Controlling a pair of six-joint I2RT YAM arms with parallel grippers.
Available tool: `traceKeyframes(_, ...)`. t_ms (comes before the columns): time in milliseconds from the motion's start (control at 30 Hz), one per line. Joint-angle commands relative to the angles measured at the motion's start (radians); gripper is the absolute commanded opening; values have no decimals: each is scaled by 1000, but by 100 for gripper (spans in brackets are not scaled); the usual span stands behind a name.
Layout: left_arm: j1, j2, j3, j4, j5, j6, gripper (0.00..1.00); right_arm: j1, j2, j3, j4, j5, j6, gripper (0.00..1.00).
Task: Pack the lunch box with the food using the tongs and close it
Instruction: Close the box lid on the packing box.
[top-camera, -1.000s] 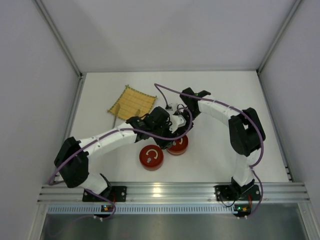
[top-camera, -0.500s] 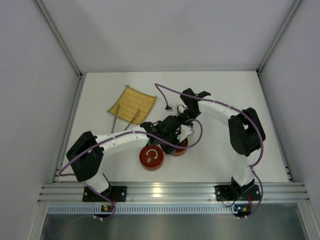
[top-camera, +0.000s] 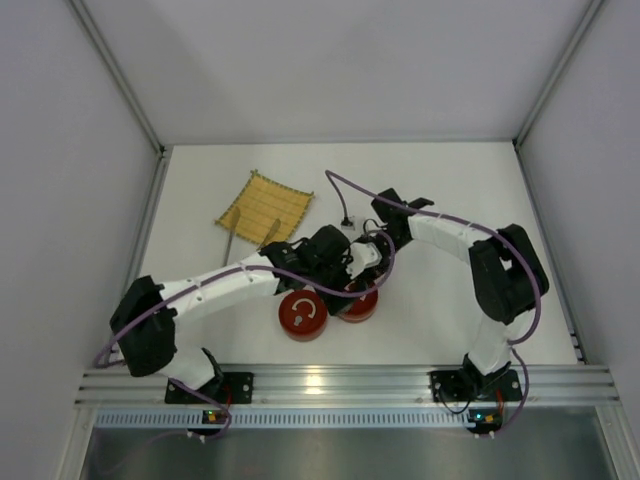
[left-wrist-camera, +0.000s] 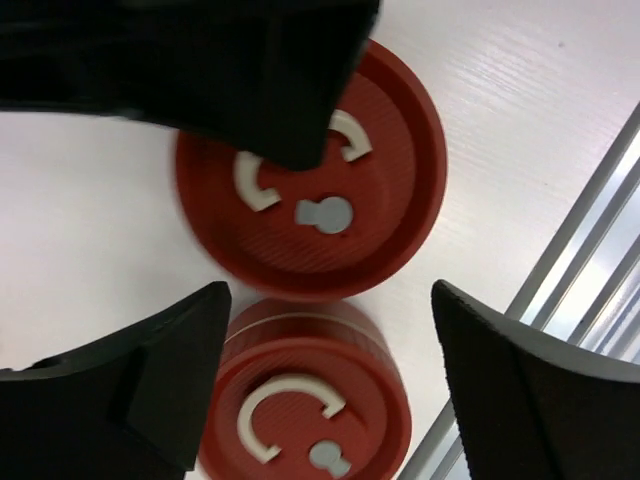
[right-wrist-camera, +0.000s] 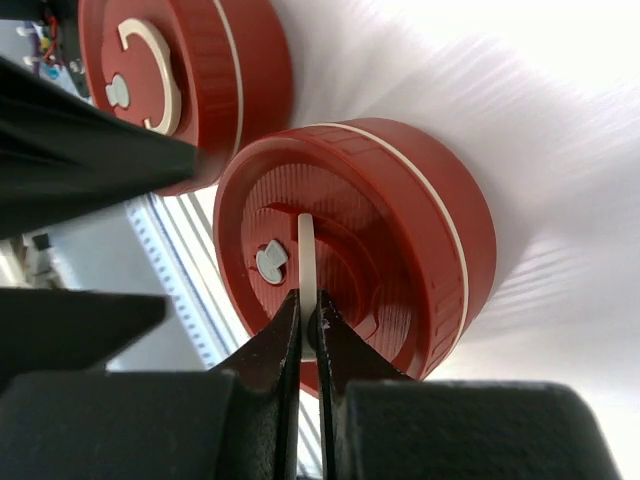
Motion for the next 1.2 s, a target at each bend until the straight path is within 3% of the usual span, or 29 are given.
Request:
traceKeyframes(0, 21, -171, 100, -23, -49, 19, 91, 13, -3, -87, 65, 115, 46, 0)
traceKeyframes(67, 53, -206, 170, -66, -44, 27, 97, 13, -25, -113, 84, 106, 83, 0)
traceKeyframes(200, 172, -231, 270, -146, 8, 15, 98, 13, -68, -197, 192, 99, 183, 0)
traceKeyframes(333, 437, -229, 288, -169, 165, -34, 98, 11, -91, -286, 326, 70, 246, 0)
traceKeyframes(433, 522, -231, 271, -166, 218, -54, 98, 11, -65, -281, 345, 26, 221, 0)
traceKeyframes(767, 604, -266, 216, -137, 266, -103, 98, 11, -120, -319, 329, 13, 195, 0)
traceKeyframes(900, 608, -268, 205, -132, 276, -108, 98, 11, -149, -317, 311, 12, 171, 18)
traceKeyframes(1167, 610, -282, 186, -120, 290, -108, 98, 13, -203, -308, 260, 41, 119, 26)
